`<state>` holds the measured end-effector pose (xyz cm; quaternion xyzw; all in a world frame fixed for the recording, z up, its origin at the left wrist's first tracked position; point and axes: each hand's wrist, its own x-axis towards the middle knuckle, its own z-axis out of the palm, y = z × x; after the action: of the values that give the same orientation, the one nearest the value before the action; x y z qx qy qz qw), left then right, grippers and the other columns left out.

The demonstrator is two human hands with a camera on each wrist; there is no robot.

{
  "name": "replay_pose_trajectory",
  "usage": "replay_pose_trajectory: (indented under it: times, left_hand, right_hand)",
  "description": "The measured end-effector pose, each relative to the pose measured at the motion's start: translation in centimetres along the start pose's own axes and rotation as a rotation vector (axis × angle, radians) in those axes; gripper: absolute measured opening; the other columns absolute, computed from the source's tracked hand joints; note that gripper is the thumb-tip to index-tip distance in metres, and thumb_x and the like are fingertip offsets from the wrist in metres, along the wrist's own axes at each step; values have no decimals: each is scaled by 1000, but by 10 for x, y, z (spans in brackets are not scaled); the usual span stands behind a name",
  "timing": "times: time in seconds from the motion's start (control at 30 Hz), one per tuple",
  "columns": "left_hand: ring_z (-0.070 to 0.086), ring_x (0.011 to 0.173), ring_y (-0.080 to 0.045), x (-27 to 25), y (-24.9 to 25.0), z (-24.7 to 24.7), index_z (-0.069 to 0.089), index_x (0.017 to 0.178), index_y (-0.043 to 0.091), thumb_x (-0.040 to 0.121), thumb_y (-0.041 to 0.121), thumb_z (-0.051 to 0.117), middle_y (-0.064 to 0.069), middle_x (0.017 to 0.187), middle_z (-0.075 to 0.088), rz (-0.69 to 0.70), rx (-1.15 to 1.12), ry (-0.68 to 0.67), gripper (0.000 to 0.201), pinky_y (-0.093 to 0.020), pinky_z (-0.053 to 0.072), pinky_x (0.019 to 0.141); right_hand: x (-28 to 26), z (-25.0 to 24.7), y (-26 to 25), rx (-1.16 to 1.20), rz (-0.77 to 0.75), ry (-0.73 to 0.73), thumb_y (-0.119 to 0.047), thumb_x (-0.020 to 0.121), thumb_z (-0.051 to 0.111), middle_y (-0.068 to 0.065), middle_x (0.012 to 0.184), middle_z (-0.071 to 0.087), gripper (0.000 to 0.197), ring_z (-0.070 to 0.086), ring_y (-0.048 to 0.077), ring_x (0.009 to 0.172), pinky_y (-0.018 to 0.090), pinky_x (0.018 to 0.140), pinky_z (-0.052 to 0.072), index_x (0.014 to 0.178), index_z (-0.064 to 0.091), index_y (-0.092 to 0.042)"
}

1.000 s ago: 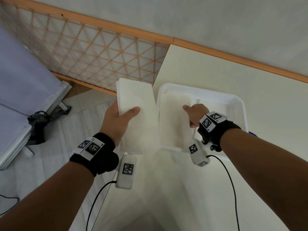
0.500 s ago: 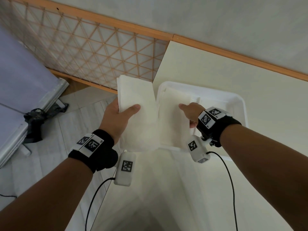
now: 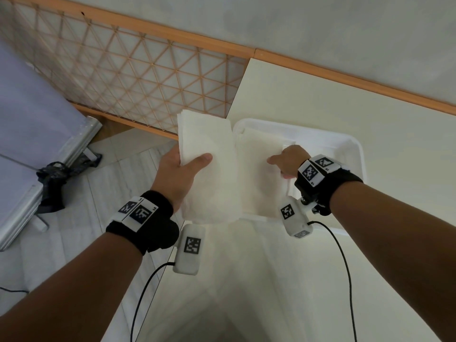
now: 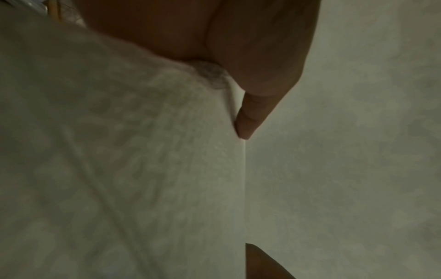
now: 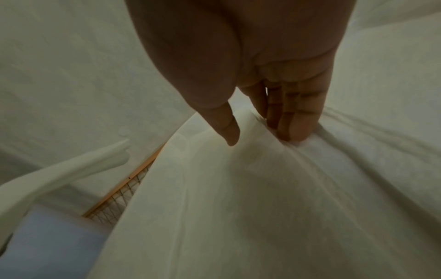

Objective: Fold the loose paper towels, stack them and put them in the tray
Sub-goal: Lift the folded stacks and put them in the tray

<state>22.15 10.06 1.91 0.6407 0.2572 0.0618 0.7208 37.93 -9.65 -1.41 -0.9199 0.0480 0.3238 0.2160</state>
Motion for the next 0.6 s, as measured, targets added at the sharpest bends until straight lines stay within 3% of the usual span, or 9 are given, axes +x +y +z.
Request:
replay_pose_trajectory:
  times: [0.13, 0.27, 0.33, 0.4, 0.5, 0.6]
  left_hand:
    - [69, 96, -13, 1, 1, 2, 61, 119, 18, 87, 12, 66, 3, 108, 72, -5, 8, -17, 33, -33, 57, 80]
    - [68, 99, -16, 2, 2, 7, 59, 120, 19, 86, 14, 68, 3, 111, 71, -16, 7, -41, 35, -36, 56, 84]
    - [68, 99, -15, 2, 3, 12, 59, 120, 19, 87, 13, 67, 3, 110, 71, -12, 13, -63, 34, -36, 56, 84]
    - [68, 99, -15, 1, 4, 20, 59, 120, 18, 87, 13, 67, 2, 111, 70, -1, 32, -95, 34, -36, 56, 83]
    - [67, 102, -17, 1, 4, 39, 57, 123, 16, 87, 14, 68, 0, 114, 69, -1, 57, -164, 38, -37, 56, 86]
    - [67, 102, -14, 0, 6, 64, 56, 124, 18, 88, 14, 66, 2, 114, 69, 11, 103, -239, 38, -36, 55, 88]
  right_hand:
    - [1, 5, -2, 114, -60, -11, -27, 85, 62, 6, 76, 50, 23, 49, 24, 66, 29, 61, 41, 98, 54, -10]
    - [-5, 5, -2, 173, -72, -68, -25, 87, 62, 7, 100, 50, 50, 53, 25, 80, 33, 69, 49, 133, 46, -12]
    - [-12, -2, 0, 195, -95, -103, -28, 89, 60, 8, 115, 54, 63, 54, 22, 91, 39, 85, 53, 145, 33, -17]
    - [-24, -14, 5, 258, -124, -85, -29, 90, 61, 12, 123, 59, 61, 57, 20, 93, 40, 94, 50, 144, 34, -16]
    - [-39, -35, 29, 245, -224, 138, -32, 88, 62, 2, 111, 63, 43, 62, 19, 95, 34, 86, 49, 126, 55, -14]
    - [-50, -56, 65, 223, -239, 390, -28, 87, 63, -2, 107, 62, 28, 57, 14, 93, 24, 80, 38, 113, 62, -16]
